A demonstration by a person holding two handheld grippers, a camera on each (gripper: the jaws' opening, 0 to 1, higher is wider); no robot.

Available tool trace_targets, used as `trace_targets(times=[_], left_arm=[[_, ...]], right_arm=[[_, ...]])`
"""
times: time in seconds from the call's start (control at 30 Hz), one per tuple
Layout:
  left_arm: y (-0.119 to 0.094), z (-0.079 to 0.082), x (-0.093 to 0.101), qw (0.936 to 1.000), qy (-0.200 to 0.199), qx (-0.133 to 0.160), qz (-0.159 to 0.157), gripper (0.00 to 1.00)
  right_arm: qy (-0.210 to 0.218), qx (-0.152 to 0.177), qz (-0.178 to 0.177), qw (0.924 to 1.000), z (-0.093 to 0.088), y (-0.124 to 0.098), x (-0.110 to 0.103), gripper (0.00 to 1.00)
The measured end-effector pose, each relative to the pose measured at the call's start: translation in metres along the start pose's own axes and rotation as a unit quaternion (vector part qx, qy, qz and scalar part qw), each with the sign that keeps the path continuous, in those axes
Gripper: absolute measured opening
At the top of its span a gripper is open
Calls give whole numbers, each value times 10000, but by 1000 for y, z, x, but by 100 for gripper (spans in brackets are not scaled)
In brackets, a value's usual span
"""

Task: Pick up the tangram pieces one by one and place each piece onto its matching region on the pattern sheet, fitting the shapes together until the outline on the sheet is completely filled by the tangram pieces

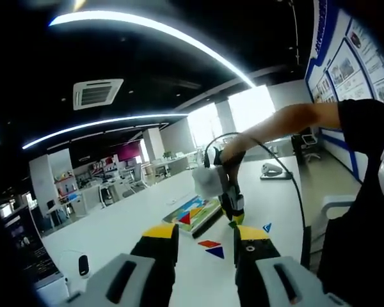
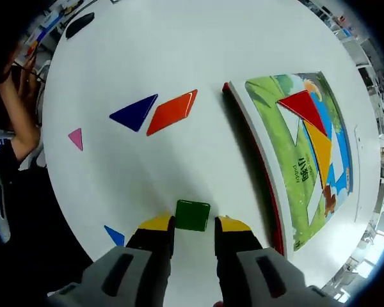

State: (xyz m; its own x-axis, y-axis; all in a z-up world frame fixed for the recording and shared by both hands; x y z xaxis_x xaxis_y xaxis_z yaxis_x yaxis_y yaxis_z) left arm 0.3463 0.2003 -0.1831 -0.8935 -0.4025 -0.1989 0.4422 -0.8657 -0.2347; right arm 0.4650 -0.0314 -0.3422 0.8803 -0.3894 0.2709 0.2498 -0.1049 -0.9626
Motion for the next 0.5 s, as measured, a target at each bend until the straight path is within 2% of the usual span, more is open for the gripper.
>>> trace_targets(times=[0.13,0.37,0.5], left_arm=[[0,1,0,10000,9,4,-3,36],[0,1,1,10000,18,2,-2,36],[0,0,1,10000,13,-2,4,36]], right_arm=[[-207,27,-20,9998,-1,-2,-6,22],[-184,21,61,9998,0,-2,0,21],[-312,78,100,9994,-1,-2,-1,21]])
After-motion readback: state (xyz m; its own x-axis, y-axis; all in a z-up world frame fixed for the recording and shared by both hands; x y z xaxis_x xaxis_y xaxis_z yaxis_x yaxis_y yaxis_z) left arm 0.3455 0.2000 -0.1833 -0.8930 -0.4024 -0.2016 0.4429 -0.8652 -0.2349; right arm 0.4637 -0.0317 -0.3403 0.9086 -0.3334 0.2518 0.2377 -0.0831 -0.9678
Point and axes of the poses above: the point that each gripper's makers call its tool centre point, and the gripper's own axes: y roughly forward along the fingers, x roughly to its right, z roughly out of its top, the point moved 3 cm from there along -y, roughly backward along the fingers, and after that the axes turned 15 degrees about -z, right-handed, at the moved point
